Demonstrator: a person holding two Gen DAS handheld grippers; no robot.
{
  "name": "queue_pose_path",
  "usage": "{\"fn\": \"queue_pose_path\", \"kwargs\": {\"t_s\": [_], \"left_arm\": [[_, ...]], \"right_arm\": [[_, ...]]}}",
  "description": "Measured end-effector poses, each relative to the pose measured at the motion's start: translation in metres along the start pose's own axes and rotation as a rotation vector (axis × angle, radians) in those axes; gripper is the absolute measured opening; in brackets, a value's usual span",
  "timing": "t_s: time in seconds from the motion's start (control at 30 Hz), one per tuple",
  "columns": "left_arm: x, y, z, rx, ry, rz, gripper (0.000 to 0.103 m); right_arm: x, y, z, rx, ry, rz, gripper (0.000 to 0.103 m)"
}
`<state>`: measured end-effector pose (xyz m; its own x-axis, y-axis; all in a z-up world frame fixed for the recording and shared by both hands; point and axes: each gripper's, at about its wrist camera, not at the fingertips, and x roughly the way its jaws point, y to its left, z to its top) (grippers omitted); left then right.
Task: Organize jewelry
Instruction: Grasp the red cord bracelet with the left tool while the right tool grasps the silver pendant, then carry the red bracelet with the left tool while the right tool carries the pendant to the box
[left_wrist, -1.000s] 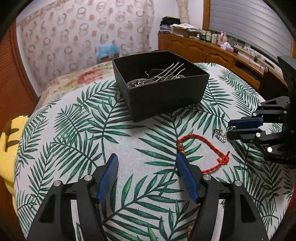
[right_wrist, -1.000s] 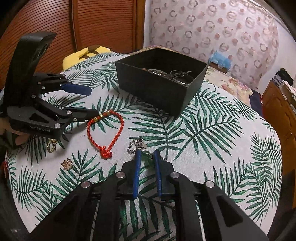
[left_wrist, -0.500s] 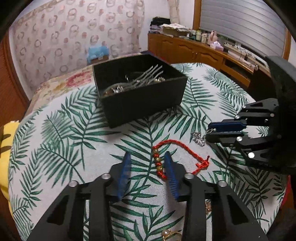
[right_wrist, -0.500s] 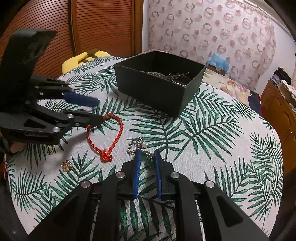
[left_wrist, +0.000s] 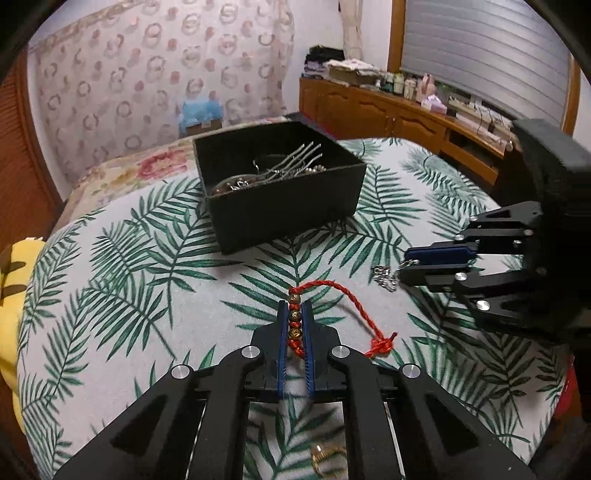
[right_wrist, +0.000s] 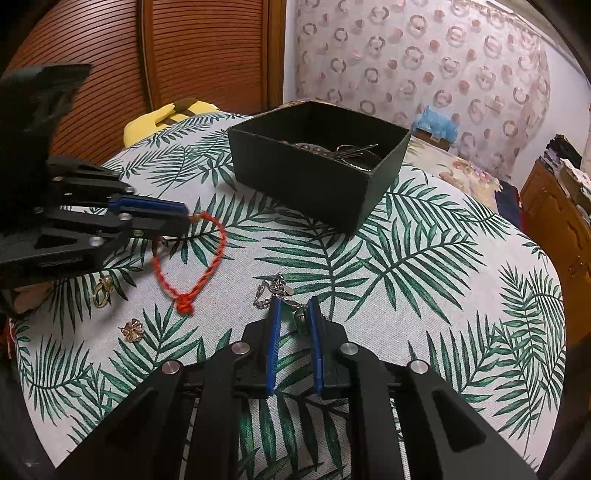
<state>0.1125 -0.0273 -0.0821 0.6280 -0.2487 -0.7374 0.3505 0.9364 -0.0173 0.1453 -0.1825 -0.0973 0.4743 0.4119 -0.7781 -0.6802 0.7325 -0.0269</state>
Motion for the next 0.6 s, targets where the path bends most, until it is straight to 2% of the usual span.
{"fn": "queue_pose_path", "kwargs": {"t_s": [0.23, 0.6], "left_arm": [[-0.029, -0.001, -0.006, -0.020, -0.071, 0.010, 0.007], [-0.053, 0.004, 0.001, -0.043, -0.156, 0.023, 0.007]], "right_arm": [[0.001, 0.000, 0.000, 0.005, 0.001, 0.006, 0.017], [0.000, 0.001, 0.000, 0.004, 0.001, 0.006, 0.017]]}}
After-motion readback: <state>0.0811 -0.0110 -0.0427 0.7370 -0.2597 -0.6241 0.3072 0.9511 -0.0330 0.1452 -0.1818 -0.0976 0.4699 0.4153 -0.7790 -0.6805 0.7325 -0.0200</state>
